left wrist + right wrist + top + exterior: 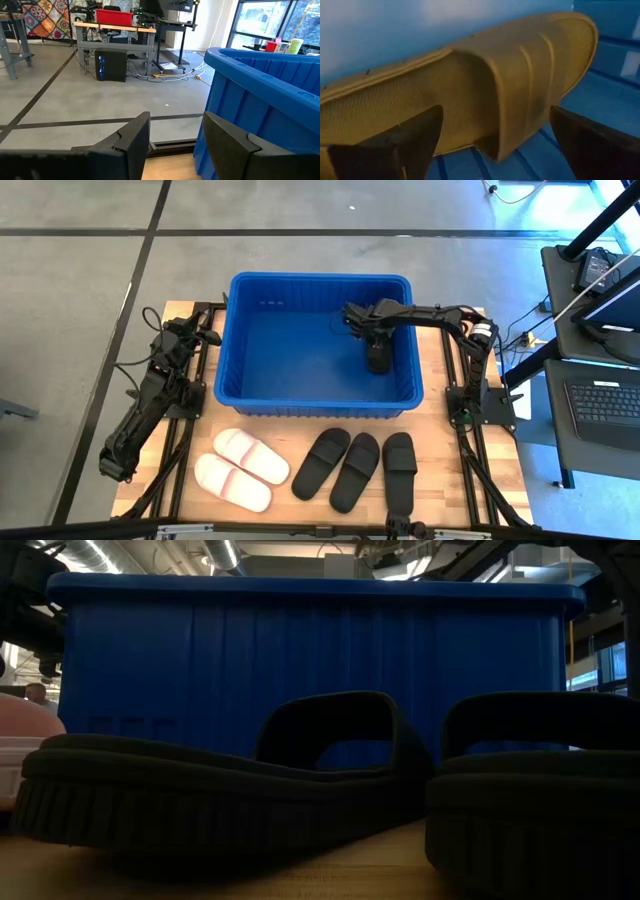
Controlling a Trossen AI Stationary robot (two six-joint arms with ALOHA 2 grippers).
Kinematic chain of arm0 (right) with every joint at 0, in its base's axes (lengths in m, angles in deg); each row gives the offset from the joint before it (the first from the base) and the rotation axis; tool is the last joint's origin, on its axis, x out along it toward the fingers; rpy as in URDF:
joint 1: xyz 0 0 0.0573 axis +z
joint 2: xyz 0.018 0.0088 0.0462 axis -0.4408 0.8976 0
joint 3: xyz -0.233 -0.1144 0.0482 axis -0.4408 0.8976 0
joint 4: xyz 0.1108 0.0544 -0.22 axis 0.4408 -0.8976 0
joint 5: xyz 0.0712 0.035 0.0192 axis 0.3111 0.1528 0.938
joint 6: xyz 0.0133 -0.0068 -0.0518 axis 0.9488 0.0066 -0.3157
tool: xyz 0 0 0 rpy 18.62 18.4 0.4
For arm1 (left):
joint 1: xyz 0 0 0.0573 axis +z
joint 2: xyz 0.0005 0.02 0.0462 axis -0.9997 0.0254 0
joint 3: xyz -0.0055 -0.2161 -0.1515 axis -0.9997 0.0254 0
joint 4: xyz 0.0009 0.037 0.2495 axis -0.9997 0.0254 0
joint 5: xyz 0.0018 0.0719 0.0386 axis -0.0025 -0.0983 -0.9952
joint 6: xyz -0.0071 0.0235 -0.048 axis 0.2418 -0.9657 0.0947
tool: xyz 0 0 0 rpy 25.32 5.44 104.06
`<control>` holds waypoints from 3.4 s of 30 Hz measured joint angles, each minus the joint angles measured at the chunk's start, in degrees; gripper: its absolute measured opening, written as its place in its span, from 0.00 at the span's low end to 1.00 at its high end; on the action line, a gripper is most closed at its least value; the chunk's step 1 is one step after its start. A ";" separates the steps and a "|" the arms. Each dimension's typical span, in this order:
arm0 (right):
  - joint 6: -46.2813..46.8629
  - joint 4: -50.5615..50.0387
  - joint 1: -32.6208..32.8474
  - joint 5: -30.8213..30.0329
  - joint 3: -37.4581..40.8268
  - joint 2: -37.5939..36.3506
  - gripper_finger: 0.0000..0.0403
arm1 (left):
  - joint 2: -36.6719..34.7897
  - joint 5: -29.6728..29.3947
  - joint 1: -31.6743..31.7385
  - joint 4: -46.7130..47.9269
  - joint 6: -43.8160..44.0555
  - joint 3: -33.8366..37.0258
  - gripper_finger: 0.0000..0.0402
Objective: Pick and place slides into bin
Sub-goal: Put the black slide into the organizer bin
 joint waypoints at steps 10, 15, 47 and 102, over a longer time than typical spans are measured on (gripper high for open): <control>3.03 -5.17 1.02 0.00 -3.21 0.00 0.91 | 0.00 2.14 -0.02 0.01 0.00 0.00 0.44; 2.84 -9.78 1.67 0.05 -8.60 -0.02 0.91 | 0.00 2.14 -0.02 0.00 0.00 0.00 0.44; 21.31 -33.90 25.56 22.85 -38.49 -18.79 0.90 | 0.01 2.22 -0.01 0.00 -0.18 0.00 0.44; 75.02 -12.69 66.38 22.05 3.06 -2.93 0.82 | 0.00 2.99 0.00 -0.02 -5.75 0.00 0.44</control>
